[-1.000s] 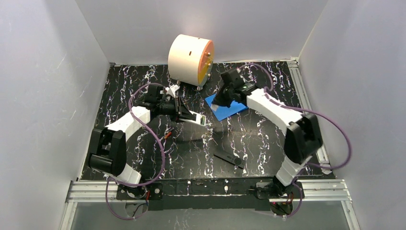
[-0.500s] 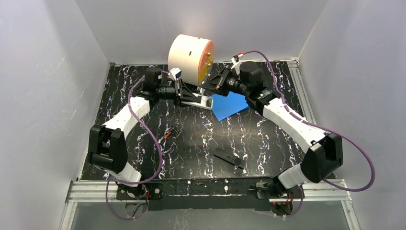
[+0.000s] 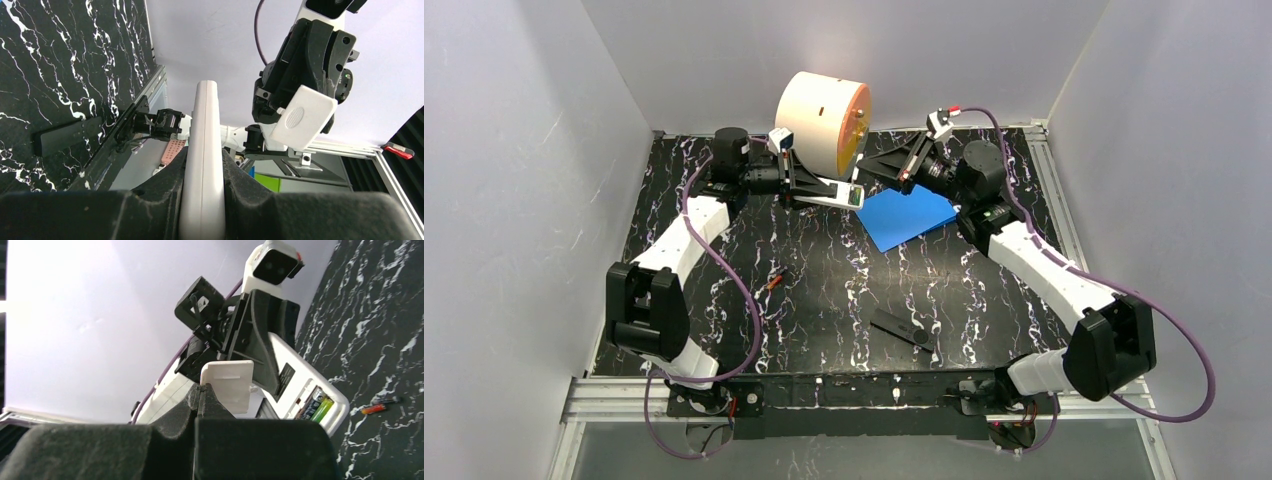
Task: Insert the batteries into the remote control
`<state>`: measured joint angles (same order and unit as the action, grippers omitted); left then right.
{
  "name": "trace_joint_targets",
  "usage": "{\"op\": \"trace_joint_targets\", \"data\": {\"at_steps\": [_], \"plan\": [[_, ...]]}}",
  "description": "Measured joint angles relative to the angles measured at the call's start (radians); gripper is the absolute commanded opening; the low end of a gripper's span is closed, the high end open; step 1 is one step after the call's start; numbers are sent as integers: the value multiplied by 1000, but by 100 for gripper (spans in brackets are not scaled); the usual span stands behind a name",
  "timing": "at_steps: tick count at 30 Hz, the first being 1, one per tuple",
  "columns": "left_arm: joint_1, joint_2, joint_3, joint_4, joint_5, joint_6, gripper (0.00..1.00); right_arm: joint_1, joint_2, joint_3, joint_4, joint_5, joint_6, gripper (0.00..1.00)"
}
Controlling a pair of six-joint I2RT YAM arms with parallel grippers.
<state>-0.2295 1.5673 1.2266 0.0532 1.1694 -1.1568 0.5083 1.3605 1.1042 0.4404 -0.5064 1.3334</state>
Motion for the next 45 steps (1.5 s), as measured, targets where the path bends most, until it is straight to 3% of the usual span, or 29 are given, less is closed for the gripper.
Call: {"op": "trace_joint_targets", "data": {"at_steps": [19,45], "plan": [[1,0,14,22,38,-14,0,6,17,-98,195,-55,185,1],[2,-12,-43,281,71,-207,0,24,48,-187,372,-36,312,1]]}}
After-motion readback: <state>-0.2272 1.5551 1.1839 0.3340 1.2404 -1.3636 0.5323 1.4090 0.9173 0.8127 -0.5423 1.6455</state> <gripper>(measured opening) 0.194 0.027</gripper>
